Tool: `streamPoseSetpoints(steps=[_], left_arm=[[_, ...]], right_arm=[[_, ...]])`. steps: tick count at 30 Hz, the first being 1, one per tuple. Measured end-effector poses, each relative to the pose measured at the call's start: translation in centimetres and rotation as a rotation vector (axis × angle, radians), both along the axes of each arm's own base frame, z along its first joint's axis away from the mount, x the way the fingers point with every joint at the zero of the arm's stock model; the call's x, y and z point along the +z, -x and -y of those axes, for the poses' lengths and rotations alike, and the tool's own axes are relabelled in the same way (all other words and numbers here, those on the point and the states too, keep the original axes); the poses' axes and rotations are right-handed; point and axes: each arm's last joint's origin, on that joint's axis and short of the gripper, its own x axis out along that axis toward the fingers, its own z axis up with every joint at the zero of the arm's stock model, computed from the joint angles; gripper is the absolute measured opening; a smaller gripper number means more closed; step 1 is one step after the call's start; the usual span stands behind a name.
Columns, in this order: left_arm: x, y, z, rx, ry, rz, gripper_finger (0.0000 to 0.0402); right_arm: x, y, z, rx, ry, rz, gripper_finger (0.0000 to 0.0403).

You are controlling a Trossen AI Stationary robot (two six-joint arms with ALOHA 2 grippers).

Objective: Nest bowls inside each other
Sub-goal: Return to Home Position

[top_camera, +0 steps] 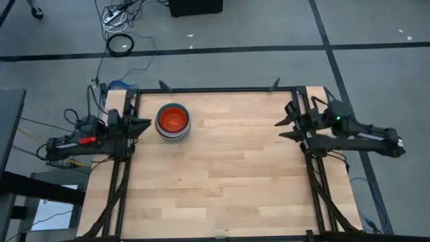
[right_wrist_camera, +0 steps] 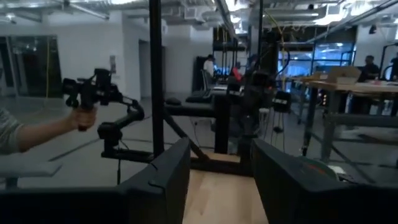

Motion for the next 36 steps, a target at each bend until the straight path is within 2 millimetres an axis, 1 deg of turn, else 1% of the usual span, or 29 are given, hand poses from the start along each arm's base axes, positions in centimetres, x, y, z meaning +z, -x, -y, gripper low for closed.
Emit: streamPoseSetpoints(steps=[3,6,13,16,19,25,30,36], left_arm=[[-2.2,-0.6,0.0,-0.003,0.008,0.009,0.0060],[-4.1,-1.2,-0.1,-0.010,0.027,0.044,0.0060],[-9.0,-3.0,-0.1,-0.064,0.093,0.019,0.0060],[-9.6,-3.1,-0.1,-0.069,0.101,-0.045,0.0060],[-9.6,-3.1,0.0,-0.077,0.061,-0.054,0.0060],[-9.6,-3.1,-0.1,-0.042,0.002,-0.066,0.0060],[-9.7,-3.2,-0.1,-0.047,0.022,-0.071,0.0060],[-9.8,-3.2,-0.1,-0.052,0.046,-0.074,0.0060]], right_arm=[[-2.4,-0.1,0.0,0.001,-0.020,0.006,0.0160],[-5.2,-0.5,0.1,0.003,-0.045,-0.031,0.0160],[-10.8,-0.9,0.3,-0.022,-0.073,-0.031,0.0160],[-12.8,-0.8,0.3,-0.034,-0.092,-0.020,0.0160],[-13.4,-0.9,0.3,-0.045,-0.104,-0.068,0.0160],[-13.5,-0.9,0.4,-0.062,-0.070,-0.069,0.0160],[-13.3,-0.9,0.4,-0.054,-0.093,-0.056,0.0160],[-11.0,0.3,0.0,0.008,-0.072,0.183,0.0160]])
